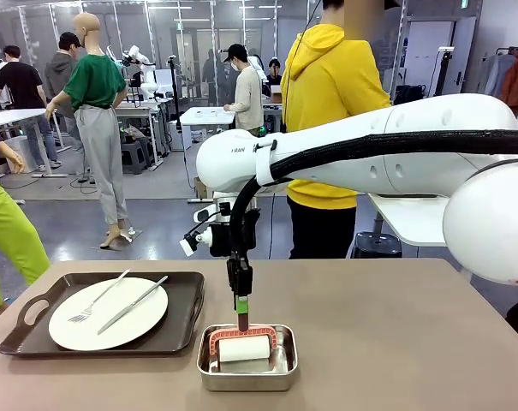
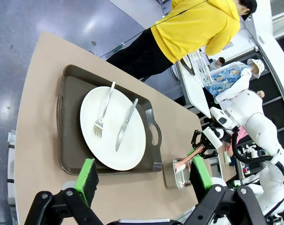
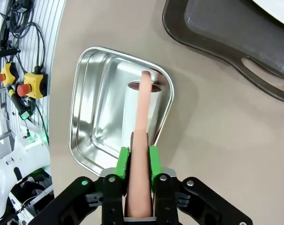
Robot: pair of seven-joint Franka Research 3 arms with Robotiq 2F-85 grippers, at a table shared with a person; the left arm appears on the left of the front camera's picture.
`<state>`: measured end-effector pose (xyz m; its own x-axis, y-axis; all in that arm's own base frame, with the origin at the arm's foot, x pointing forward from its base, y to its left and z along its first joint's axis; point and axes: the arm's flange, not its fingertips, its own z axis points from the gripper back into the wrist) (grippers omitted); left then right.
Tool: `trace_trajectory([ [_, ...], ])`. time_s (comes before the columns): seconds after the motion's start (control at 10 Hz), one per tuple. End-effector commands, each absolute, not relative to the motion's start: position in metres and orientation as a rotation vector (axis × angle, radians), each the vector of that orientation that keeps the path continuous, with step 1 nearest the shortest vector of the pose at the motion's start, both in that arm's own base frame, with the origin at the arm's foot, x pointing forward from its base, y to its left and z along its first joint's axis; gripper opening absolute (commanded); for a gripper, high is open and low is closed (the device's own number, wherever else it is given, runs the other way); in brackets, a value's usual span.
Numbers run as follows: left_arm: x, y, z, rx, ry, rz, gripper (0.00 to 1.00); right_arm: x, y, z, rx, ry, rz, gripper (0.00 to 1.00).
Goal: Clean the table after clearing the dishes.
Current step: When the left (or right) Handle tray is removed, use the left hand (or right hand) to clean the left (or right) side of the table with the Lint Roller.
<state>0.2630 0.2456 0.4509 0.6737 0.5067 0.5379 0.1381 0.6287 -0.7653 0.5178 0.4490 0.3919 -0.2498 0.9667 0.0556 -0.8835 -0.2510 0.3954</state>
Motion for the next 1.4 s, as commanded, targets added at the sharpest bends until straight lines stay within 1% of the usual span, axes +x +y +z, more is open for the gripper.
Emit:
trace_trajectory([
  [0.0, 0.262, 0.248, 0.450, -0.883, -0.830, 0.229, 1.00, 0.515, 0.458, 0.397, 0.312, 0.351, 1.796, 0.00],
  [0.2, 0.262, 0.248, 0.450, -0.883, -0.830, 0.229, 1.00, 0.505, 0.454, 0.410, 0.308, 0.316, 1.758, 0.00],
  [0.3, 0.262, 0.248, 0.450, -0.883, -0.830, 0.229, 1.00, 0.496, 0.448, 0.426, 0.296, 0.293, 1.727, 0.04],
  [0.6, 0.262, 0.248, 0.450, -0.883, -0.830, 0.229, 1.00, 0.467, 0.413, 0.486, 0.175, 0.199, 1.572, 0.04],
  [0.7, 0.262, 0.248, 0.450, -0.883, -0.830, 0.229, 1.00, 0.462, 0.395, 0.499, 0.163, 0.168, 1.482, 0.04],
  [0.8, 0.262, 0.248, 0.450, -0.883, -0.830, 0.229, 1.00, 0.457, 0.367, 0.509, 0.163, 0.120, 1.336, 0.04],
  [1.0, 0.262, 0.248, 0.450, -0.883, -0.830, 0.229, 1.00, 0.445, 0.307, 0.518, 0.197, -0.061, 1.061, 0.04],
  [1.1, 0.262, 0.248, 0.450, -0.883, -0.830, 0.229, 1.00, 0.440, 0.274, 0.515, 0.230, -0.149, 0.894, 0.04],
  [1.3, 0.262, 0.248, 0.450, -0.883, -0.830, 0.229, 1.00, 0.434, 0.212, 0.503, 0.314, -0.260, 0.535, 0.04],
])
